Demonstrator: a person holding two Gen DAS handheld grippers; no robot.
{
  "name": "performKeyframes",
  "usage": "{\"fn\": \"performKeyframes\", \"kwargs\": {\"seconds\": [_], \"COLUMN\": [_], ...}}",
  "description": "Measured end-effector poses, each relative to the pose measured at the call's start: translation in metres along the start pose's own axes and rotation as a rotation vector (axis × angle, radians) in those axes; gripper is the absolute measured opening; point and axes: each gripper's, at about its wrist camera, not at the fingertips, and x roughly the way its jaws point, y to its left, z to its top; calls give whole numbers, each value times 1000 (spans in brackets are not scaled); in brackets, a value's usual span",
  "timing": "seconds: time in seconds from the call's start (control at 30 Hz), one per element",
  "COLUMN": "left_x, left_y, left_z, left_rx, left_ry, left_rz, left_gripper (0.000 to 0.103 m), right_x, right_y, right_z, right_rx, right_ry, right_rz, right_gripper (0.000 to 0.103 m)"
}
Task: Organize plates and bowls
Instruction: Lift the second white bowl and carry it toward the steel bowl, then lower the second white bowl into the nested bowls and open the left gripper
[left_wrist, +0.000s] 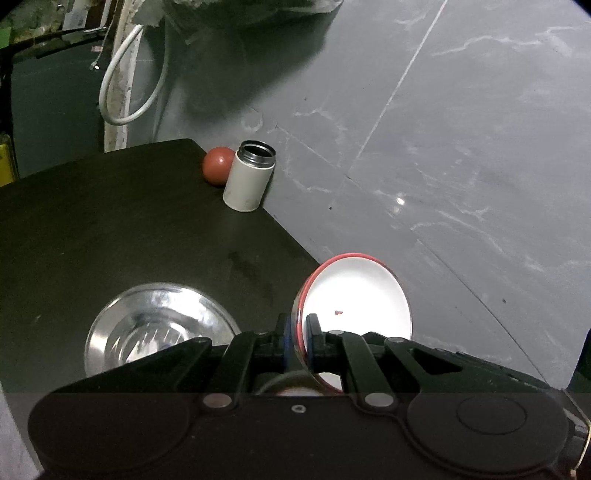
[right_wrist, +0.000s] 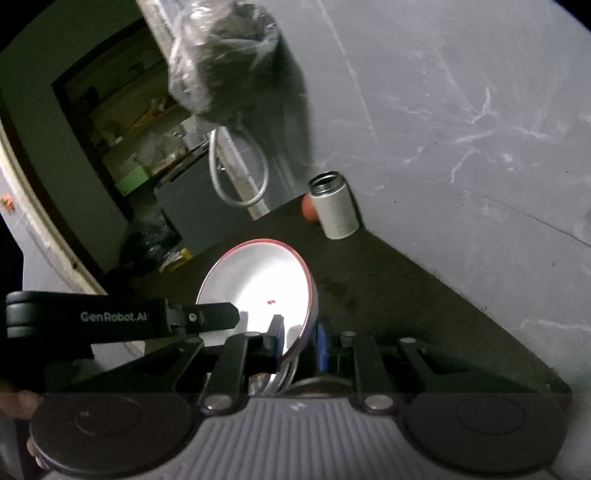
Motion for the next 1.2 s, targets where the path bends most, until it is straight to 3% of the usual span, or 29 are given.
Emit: {"fn": "performKeyframes", "kwargs": {"seconds": [0.5, 0.9, 1.2], "left_x": [-38, -35, -12], "left_y": [-11, -8, 1], "left_z": [-26, -48, -66], "left_rx": [13, -61, -110], "left_ry": [-34, 25, 126], "left_rz": [-62, -85, -35], "left_gripper": [8, 8, 8], "right_x": [-55, -62, -39], "right_y": [21, 19, 4], "right_z": [-21, -22, -31], "right_rx": [-56, -117, -103], "right_ry": [5, 80, 192], "right_rz": [-17, -34, 1], "right_gripper": [21, 21, 21]}}
